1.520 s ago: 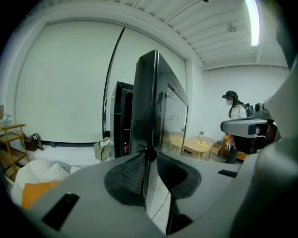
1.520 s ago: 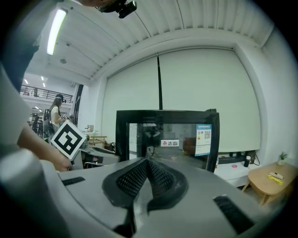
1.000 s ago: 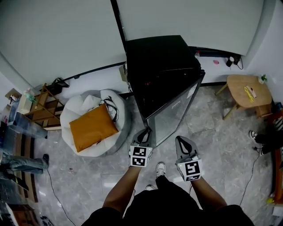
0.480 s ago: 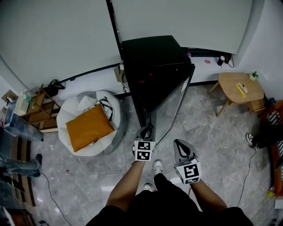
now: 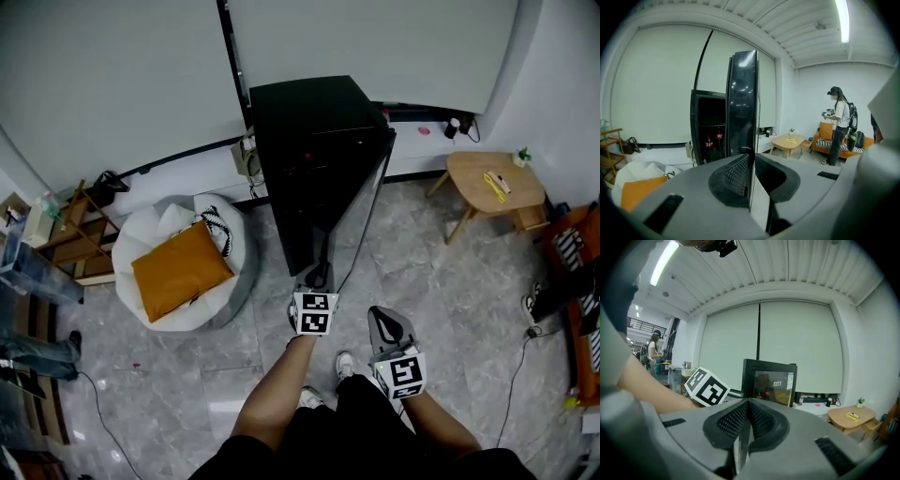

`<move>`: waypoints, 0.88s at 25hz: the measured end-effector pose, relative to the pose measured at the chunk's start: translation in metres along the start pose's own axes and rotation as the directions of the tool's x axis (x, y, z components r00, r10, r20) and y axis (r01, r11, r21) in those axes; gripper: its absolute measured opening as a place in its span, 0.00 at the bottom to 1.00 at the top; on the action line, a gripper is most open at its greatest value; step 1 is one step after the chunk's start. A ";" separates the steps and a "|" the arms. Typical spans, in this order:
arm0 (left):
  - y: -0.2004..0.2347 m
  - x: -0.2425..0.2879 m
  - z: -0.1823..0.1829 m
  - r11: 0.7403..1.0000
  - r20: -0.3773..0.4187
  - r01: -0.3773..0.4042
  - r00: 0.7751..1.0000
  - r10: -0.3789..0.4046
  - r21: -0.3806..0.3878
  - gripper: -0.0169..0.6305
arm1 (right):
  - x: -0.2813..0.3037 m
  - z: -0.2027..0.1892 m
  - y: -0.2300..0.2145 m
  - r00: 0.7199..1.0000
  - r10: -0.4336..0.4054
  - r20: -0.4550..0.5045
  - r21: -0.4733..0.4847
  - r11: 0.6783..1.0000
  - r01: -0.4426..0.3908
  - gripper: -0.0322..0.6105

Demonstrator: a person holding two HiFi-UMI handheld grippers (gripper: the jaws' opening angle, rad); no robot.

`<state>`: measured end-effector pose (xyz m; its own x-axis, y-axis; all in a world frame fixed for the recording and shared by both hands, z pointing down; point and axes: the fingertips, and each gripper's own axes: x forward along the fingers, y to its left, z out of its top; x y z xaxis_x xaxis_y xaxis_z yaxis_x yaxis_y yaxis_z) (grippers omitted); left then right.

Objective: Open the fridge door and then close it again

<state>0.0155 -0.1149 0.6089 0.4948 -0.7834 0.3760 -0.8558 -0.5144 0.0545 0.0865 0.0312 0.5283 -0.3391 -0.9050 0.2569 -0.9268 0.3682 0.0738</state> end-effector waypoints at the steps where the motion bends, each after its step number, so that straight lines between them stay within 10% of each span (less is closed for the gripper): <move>1: -0.006 0.000 -0.001 1.000 -0.003 0.004 1.000 -0.004 0.003 0.11 | -0.002 0.000 -0.002 1.000 0.004 -0.016 -0.004 1.000 -0.004 0.08; 22: -0.099 -0.001 -0.002 0.991 0.004 -0.132 0.991 0.132 -0.012 0.10 | -0.012 -0.009 -0.097 0.985 0.162 0.056 -0.004 0.987 -0.162 0.08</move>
<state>0.0994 -0.0622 0.6048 0.3780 -0.8460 0.3760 -0.9154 -0.4023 0.0151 0.1819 0.0085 0.5271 -0.4933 -0.8439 0.2109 -0.8589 0.5109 0.0355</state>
